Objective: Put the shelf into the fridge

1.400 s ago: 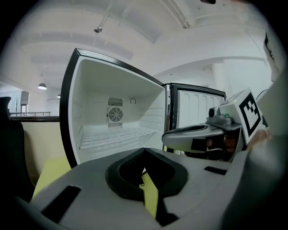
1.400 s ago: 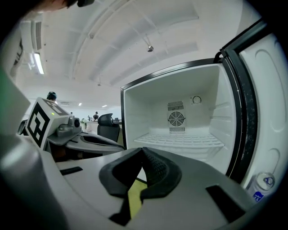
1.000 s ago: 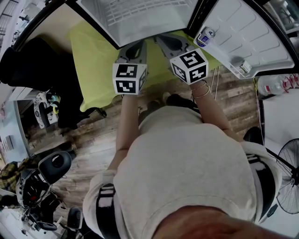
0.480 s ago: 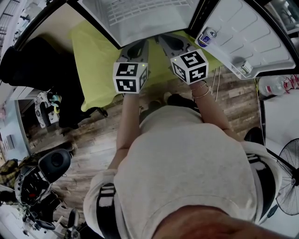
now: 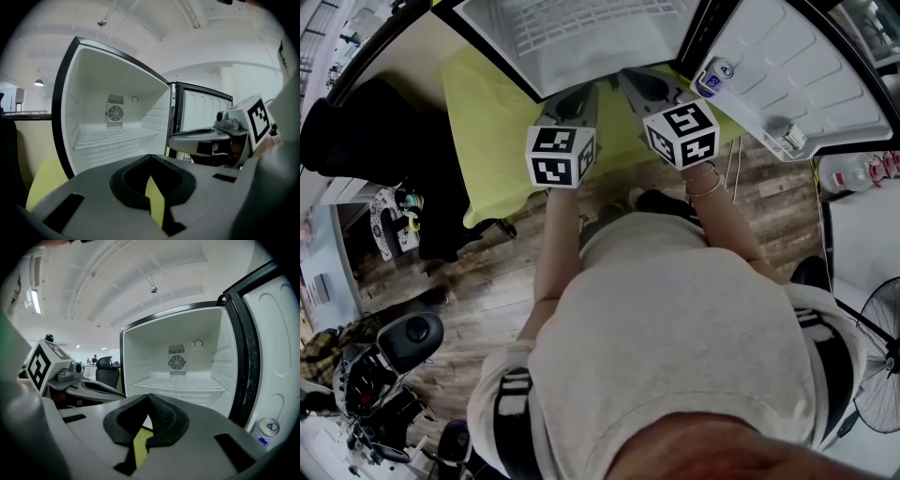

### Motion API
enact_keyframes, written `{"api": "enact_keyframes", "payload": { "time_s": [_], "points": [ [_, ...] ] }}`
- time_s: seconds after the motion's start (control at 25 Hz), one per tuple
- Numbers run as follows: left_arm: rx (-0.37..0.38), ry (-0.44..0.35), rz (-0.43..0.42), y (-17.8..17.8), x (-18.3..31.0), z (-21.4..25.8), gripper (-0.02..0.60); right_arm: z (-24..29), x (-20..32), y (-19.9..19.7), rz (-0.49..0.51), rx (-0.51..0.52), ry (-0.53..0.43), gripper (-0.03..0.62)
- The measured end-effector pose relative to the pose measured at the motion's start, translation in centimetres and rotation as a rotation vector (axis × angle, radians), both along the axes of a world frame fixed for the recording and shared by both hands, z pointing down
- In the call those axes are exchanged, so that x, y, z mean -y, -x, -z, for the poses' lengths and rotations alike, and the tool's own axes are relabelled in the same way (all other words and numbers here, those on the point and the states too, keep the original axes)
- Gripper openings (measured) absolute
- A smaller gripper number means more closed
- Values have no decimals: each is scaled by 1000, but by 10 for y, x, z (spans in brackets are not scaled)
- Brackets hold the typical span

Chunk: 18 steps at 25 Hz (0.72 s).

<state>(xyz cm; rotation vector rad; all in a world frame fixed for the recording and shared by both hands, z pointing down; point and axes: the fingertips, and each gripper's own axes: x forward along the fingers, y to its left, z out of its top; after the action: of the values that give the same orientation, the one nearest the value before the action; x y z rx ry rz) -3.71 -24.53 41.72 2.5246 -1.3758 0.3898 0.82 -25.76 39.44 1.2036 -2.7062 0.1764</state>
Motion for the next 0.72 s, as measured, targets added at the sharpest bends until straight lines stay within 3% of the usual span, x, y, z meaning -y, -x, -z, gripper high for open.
{"api": "enact_keyframes", "payload": {
  "time_s": [0.72],
  "points": [
    [-19,22,-4,-3,9,-2,11,-7,5,3,37,8,30,9]
  ]
}}
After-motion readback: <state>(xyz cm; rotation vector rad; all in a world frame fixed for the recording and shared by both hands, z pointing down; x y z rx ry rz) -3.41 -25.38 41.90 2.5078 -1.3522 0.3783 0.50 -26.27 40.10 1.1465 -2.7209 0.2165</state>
